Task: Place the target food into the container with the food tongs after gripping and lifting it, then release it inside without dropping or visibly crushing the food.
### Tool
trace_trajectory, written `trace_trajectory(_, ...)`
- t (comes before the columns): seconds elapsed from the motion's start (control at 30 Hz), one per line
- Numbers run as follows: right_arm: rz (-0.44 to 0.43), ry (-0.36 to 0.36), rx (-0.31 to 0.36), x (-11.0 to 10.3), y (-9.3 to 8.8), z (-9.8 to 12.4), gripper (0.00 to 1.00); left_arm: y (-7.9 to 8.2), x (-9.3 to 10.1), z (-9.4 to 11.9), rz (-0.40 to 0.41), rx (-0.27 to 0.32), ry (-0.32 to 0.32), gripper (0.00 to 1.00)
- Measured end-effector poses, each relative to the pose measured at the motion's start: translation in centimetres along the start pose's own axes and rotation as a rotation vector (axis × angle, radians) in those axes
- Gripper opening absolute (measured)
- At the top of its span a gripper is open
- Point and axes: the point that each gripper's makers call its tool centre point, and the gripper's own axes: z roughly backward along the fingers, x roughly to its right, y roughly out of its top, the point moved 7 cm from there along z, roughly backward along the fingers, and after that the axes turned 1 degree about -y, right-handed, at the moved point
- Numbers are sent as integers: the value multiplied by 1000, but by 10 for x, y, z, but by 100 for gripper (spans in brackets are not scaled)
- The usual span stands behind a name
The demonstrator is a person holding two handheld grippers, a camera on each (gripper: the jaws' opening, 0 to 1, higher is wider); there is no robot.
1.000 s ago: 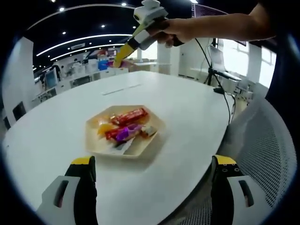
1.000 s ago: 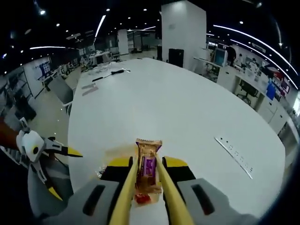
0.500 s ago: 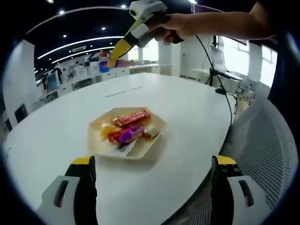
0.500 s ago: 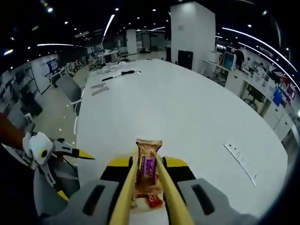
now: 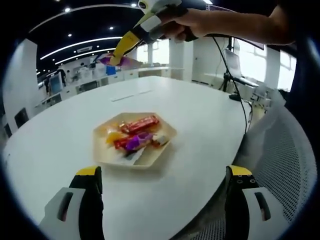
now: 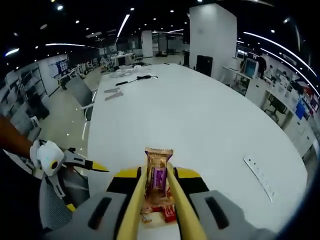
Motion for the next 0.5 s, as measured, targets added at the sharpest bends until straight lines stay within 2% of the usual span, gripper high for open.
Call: trace_trajectory(0.5, 41, 0, -11, -7, 2, -2, 24, 0, -1, 1, 2, 5, 2, 99)
